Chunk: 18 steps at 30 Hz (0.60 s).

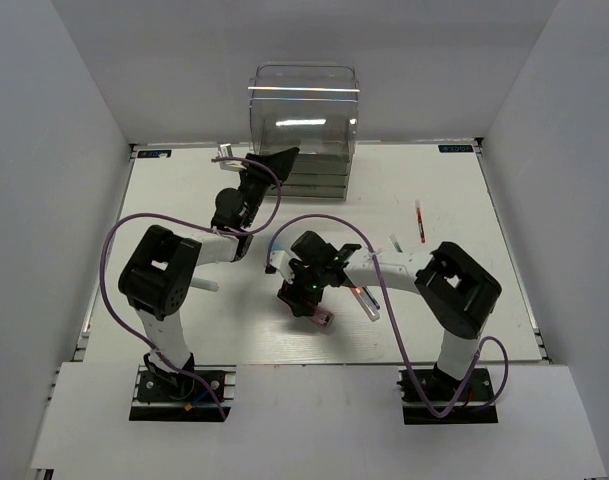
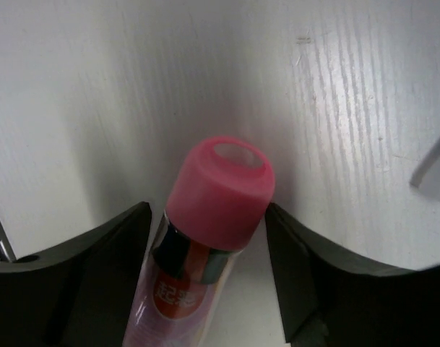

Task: Sort the stationery into containers
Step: Pick up the stationery from the center of the board.

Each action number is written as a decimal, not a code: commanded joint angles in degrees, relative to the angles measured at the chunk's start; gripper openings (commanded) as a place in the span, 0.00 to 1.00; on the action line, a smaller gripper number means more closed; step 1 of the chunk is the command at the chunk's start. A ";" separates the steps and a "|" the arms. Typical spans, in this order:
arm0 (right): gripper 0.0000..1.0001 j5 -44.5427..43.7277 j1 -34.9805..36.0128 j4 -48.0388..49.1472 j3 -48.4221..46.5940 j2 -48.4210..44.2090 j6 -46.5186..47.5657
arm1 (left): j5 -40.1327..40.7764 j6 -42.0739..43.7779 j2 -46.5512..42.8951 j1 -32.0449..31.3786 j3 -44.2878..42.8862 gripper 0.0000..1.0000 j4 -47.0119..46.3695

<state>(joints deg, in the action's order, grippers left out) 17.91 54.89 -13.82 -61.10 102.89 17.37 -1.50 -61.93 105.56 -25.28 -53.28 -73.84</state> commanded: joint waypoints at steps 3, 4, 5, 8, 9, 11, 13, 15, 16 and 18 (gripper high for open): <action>0.54 -2.01 0.04 -1.82 -1.92 1.61 -1.11 | 0.00 -0.03 -0.70 0.58 -2.45 0.60 -4.12; 0.40 -2.00 0.21 -2.43 -1.92 1.44 -0.50 | 0.00 -0.03 -0.10 0.58 -2.45 0.60 -4.12; 0.35 -1.92 -0.05 -2.96 -1.92 1.43 0.12 | 0.00 -0.03 -0.09 0.58 -2.45 0.60 -4.12; 0.16 -1.83 -0.22 -3.84 -1.30 0.21 1.70 | 0.00 -0.03 0.43 0.58 -2.45 0.60 -4.64; 0.13 -1.57 -0.40 -3.84 -1.04 -1.19 3.62 | 0.00 -0.03 0.44 0.58 -2.45 0.60 -4.64; 0.04 -1.74 -0.75 -3.41 0.10 -3.99 5.30 | -0.52 -0.56 0.44 0.58 -2.45 0.60 -4.64; 0.00 -1.65 -1.36 -2.44 1.94 -5.76 9.43 | -0.52 -0.56 0.44 0.58 -2.45 0.60 -4.64; 0.00 -1.74 -1.72 -1.38 3.09 -9.54 13.54 | -0.52 -0.56 0.44 0.58 -2.45 0.60 -4.64; 0.00 -1.57 -2.42 -0.34 4.22 -10.33 14.70 | -0.52 -0.56 0.44 0.58 -2.45 0.60 -5.16; 0.00 -1.74 -3.03 2.03 6.25 -14.29 18.66 | -0.52 -0.56 0.44 0.58 -2.45 0.60 -5.17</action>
<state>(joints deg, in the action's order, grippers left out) 16.10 52.88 -15.16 -56.01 94.13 28.82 -1.74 -62.41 107.28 -25.17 -53.32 -74.02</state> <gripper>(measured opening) 0.534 0.601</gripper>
